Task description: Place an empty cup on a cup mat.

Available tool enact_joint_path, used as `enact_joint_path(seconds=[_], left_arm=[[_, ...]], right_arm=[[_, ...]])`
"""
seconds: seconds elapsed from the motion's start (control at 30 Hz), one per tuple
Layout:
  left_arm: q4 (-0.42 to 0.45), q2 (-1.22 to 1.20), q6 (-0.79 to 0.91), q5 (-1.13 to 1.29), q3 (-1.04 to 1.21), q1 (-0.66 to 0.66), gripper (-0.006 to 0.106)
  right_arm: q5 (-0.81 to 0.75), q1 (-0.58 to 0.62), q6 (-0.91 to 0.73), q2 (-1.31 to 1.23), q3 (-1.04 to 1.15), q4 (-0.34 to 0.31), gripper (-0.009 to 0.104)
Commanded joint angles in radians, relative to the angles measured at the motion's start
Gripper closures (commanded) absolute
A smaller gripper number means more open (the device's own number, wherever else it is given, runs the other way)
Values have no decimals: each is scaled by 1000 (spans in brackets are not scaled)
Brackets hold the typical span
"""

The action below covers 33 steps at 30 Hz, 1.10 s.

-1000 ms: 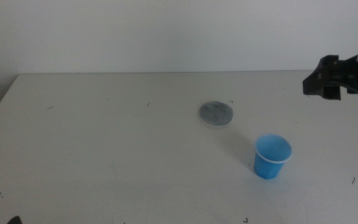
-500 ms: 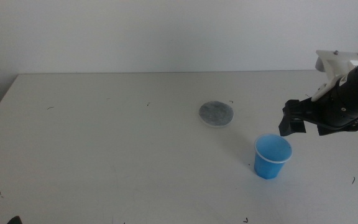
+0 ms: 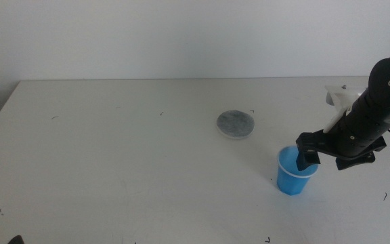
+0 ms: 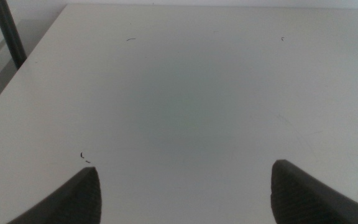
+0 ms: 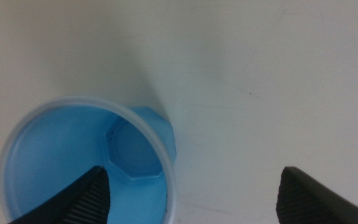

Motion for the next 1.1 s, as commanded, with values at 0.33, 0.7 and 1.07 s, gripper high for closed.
enact_joint_path(seconds=[0.33,0.7,1.07], left_arm=[[3,-9,-11,-67,-6,1,-5],[3,-9,-11,-67,-6,1,-5],[3,-9,-11,-67,-6,1,-5]], right_arm=[[-57,2,27,-19,-31,4,29],[-55,2,34,-10,-31,19,77],[-38,2,34,-33,-43,27,96]])
